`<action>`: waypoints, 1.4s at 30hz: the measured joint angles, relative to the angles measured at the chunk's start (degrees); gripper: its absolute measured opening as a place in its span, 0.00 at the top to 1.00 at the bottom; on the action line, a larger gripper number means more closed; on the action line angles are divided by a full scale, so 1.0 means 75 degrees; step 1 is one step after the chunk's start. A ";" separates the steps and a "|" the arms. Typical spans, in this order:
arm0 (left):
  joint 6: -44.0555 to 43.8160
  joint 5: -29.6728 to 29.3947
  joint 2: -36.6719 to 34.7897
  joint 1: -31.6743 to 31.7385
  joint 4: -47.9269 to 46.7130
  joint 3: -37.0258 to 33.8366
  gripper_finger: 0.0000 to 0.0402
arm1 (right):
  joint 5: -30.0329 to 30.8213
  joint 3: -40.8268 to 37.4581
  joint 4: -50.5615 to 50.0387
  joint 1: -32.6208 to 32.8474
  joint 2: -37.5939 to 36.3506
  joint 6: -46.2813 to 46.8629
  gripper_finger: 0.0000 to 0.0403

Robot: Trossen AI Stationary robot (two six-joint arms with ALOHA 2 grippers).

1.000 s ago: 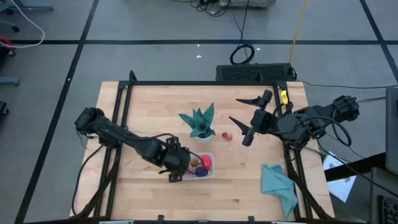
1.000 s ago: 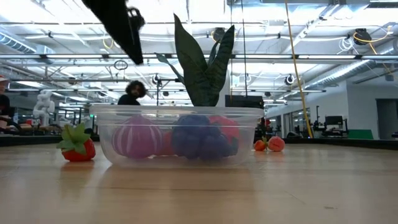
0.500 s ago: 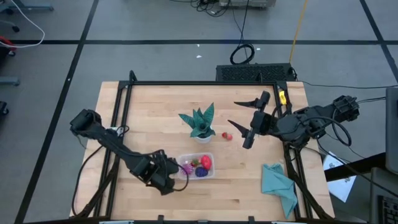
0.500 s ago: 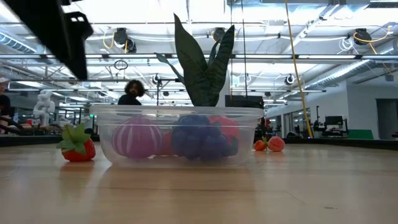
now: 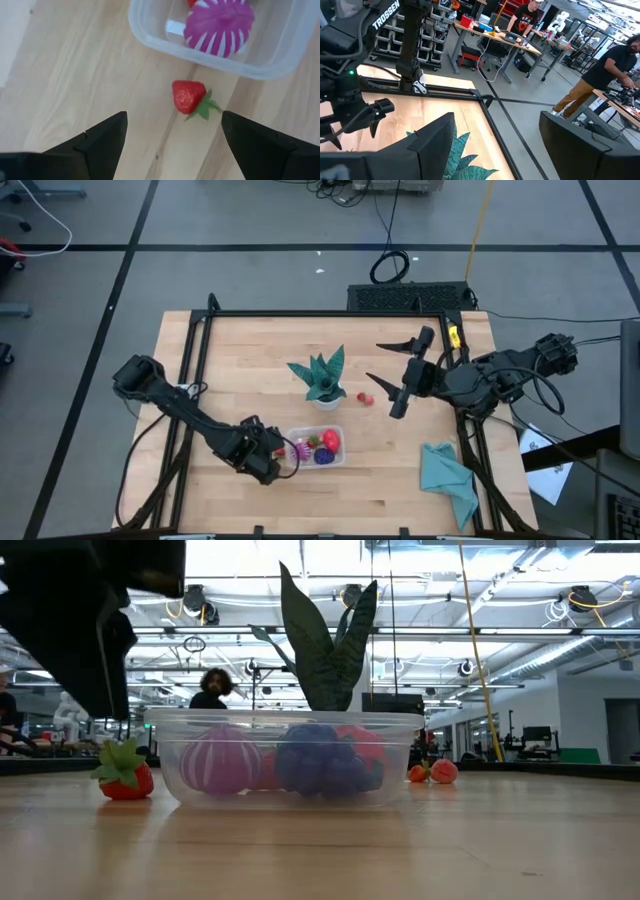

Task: Pick and placing Produce into tupperware
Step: Put the bottom red strawberry into the transparent bin

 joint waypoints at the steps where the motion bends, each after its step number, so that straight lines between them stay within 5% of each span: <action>1: 0.0020 -0.0001 0.0005 0.0029 0.0093 -0.0045 0.18 | 0.0000 0.0000 0.0003 0.0001 0.0000 -0.0001 0.30; 42: 0.0867 0.0376 -0.0064 0.0310 0.1315 -0.0934 0.18 | 0.0009 0.0000 0.0000 0.0001 0.0000 -0.0010 0.30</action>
